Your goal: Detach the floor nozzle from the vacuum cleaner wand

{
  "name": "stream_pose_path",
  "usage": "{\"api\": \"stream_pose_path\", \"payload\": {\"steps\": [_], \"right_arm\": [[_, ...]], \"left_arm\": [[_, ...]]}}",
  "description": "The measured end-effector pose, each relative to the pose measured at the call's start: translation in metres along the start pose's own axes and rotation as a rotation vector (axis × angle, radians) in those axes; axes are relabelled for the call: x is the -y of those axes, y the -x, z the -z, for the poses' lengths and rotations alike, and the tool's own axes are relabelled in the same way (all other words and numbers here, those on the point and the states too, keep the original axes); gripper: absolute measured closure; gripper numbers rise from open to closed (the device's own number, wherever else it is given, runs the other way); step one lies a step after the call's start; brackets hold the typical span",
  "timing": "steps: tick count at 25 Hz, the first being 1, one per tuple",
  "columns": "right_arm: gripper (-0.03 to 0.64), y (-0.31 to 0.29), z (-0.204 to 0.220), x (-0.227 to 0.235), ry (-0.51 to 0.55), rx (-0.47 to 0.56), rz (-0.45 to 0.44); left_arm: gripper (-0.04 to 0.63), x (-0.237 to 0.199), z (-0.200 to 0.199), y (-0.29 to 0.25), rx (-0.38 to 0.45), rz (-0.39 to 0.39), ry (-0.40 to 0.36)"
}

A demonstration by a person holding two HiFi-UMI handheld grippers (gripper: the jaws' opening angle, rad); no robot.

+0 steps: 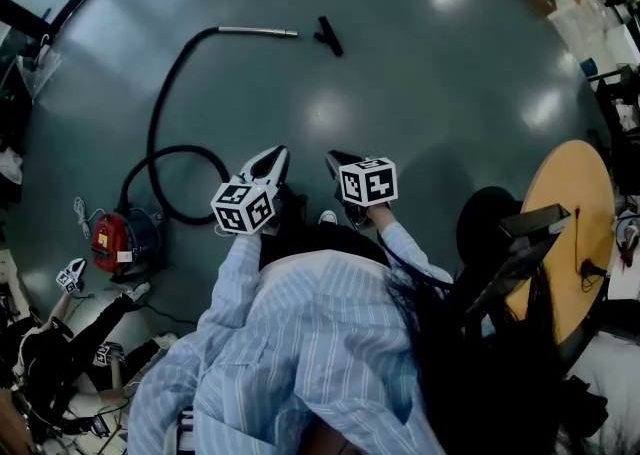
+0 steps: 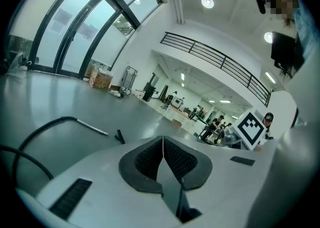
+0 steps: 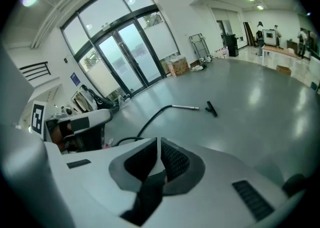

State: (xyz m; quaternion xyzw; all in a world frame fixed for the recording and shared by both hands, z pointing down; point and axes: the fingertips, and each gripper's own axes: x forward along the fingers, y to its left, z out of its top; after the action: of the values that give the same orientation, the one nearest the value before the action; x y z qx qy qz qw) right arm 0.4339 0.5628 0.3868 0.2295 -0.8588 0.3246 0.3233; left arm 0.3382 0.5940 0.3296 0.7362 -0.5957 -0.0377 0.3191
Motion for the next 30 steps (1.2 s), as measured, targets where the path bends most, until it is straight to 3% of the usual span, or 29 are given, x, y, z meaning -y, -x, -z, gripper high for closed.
{"api": "stream_pose_path", "payload": {"steps": [3, 10, 15, 30], "right_arm": [[0.586, 0.018, 0.012, 0.002, -0.002, 0.008, -0.022], [0.586, 0.032, 0.027, -0.008, 0.033, 0.038, -0.039], [0.586, 0.044, 0.016, -0.009, 0.047, 0.067, -0.044], [0.586, 0.041, 0.025, -0.027, 0.081, 0.057, -0.031]], "left_arm": [[0.584, 0.022, 0.017, 0.012, -0.020, -0.018, -0.042], [0.584, 0.045, 0.031, 0.026, -0.011, -0.015, -0.050], [0.584, 0.060, 0.030, 0.022, -0.018, 0.008, -0.058], [0.584, 0.052, 0.033, 0.040, -0.022, 0.026, -0.070]]}}
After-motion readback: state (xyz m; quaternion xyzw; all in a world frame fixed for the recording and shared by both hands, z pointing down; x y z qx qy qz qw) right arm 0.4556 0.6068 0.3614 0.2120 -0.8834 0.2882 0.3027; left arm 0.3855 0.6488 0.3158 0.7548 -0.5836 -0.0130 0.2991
